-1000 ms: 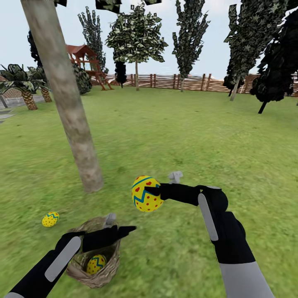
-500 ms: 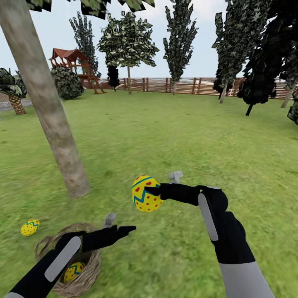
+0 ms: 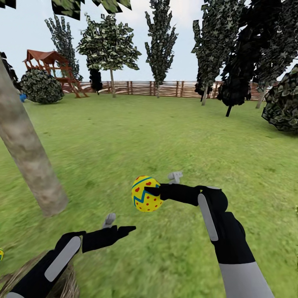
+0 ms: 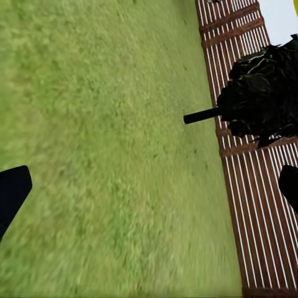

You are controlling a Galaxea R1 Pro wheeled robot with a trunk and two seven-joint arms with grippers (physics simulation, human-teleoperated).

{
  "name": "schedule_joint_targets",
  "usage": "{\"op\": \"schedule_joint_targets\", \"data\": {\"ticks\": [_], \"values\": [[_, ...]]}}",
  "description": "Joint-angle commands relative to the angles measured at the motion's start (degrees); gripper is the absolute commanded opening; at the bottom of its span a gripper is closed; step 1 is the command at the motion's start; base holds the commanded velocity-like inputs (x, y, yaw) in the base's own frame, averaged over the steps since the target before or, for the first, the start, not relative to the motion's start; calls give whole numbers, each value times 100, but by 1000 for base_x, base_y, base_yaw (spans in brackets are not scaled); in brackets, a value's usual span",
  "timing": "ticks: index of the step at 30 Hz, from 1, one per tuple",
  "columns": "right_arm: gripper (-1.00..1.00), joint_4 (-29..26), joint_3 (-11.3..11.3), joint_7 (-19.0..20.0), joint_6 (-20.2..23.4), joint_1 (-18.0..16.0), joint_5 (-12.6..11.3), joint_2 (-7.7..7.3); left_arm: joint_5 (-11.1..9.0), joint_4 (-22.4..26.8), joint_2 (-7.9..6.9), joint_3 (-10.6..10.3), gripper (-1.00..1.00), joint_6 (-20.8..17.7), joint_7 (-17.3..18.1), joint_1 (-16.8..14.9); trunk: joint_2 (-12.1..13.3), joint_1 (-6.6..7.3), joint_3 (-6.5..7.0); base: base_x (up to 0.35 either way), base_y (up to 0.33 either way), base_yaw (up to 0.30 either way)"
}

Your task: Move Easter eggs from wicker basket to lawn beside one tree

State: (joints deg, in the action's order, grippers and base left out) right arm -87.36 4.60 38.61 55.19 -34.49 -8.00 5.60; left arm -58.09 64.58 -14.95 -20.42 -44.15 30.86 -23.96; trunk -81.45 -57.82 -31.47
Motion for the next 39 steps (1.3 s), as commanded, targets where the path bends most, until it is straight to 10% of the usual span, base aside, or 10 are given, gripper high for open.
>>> {"op": "schedule_joint_targets", "data": {"ticks": [1,39], "values": [[-100,-1,-3,-20,44,-5,-44,3,-27,2,-6,-7,100,-23,-1,-2,-3,-3,2,330,0,-221],[-100,8,-3,-29,44,-5,-44,3,-27,-16,1,-13,100,-23,-27,-2,-3,-3,176,324,-66,-73]]}}
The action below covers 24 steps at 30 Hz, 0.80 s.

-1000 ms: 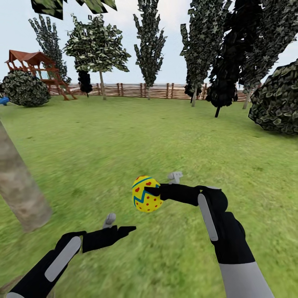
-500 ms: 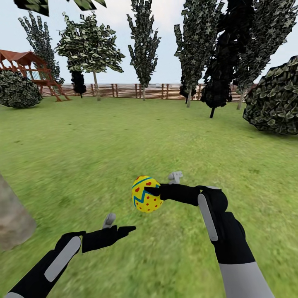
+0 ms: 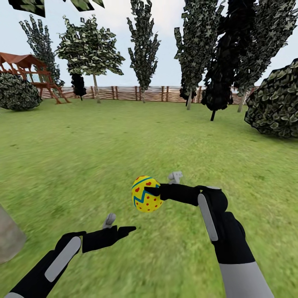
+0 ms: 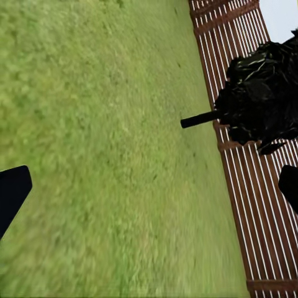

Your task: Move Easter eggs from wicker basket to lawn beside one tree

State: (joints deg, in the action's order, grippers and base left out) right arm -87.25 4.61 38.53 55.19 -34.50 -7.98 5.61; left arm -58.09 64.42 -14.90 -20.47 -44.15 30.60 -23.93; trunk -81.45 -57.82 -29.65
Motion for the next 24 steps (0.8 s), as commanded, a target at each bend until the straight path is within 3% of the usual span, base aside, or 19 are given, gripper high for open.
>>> {"op": "schedule_joint_targets", "data": {"ticks": [1,6,24], "values": [[-100,-2,-4,-21,44,-4,-46,2,-27,1,-4,-7,100,-24,-2,-4,-3,-3,-2,336,-117,40],[-100,-2,-4,-21,44,-4,-46,2,-27,6,-4,-9,100,-24,1,-6,-3,-3,1,314,-181,196],[-100,103,-4,-30,43,-4,-18,17,-18,-43,-8,0,100,-24,-11,-3,-3,-3,-36,295,-214,84]]}}
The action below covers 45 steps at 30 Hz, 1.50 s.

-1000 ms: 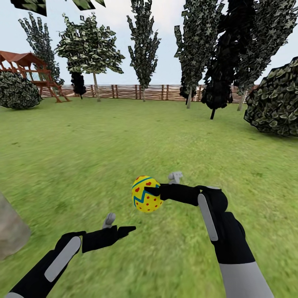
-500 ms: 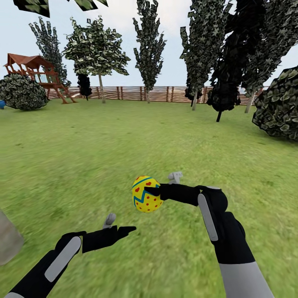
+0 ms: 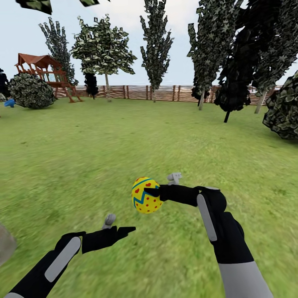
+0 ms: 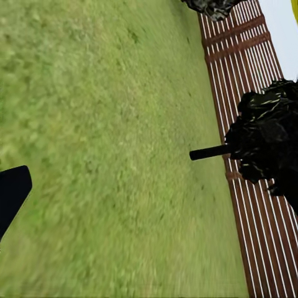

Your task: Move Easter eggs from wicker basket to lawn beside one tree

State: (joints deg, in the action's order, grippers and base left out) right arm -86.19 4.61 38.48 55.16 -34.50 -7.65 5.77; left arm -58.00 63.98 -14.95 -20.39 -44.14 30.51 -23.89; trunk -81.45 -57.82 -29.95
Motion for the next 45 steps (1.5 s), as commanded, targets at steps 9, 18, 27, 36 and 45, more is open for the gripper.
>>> {"op": "schedule_joint_targets", "data": {"ticks": [9,18,27,36,45], "values": [[-100,115,1,-142,6,-4,-41,11,-27,0,-5,-8,100,-24,-5,-7,-3,-3,-34,292,-216,255],[-100,298,16,-289,-241,-4,-26,17,-17,-8,-38,-8,100,-24,6,-9,-3,-3,-62,258,-209,261],[-100,385,27,-292,-267,-4,-26,20,686,-1608,-343,-1,100,991,486,-9,-3,-3,-91,201,-171,261],[-100,544,48,-294,-479,-4,-26,29,1446,-4010,-385,-7,100,3784,3942,-8,-3,-3,-122,31,-25,261],[-100,564,66,-291,-480,-4,-43,20,1450,-4025,-369,-17,100,3799,4086,-6,-3,-3,-158,222,-217,261]]}}
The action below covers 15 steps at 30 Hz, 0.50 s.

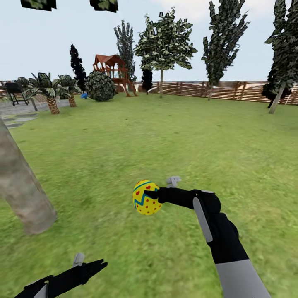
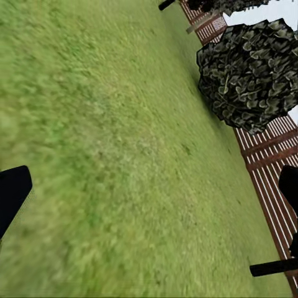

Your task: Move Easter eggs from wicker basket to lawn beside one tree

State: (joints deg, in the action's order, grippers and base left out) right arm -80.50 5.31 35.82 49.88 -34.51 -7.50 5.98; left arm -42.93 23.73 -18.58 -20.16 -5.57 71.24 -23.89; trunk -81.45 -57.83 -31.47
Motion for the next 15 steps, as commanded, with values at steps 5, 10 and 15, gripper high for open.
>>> {"op": "schedule_joint_targets", "data": {"ticks": [5,10,15], "values": [[-100,129,-4,-24,19,-3,-58,8,-59,-3,-11,-41,100,-66,13,-7,-3,-2,-26,242,-258,262],[-100,398,-4,-23,-218,-3,-66,25,-66,-9,-14,-41,100,-67,13,-6,-3,-2,-45,239,-262,262],[-100,520,137,-23,-224,-3,-56,27,-66,-9,-14,-41,100,-67,13,-8,-3,-2,-65,230,-262,261]]}}
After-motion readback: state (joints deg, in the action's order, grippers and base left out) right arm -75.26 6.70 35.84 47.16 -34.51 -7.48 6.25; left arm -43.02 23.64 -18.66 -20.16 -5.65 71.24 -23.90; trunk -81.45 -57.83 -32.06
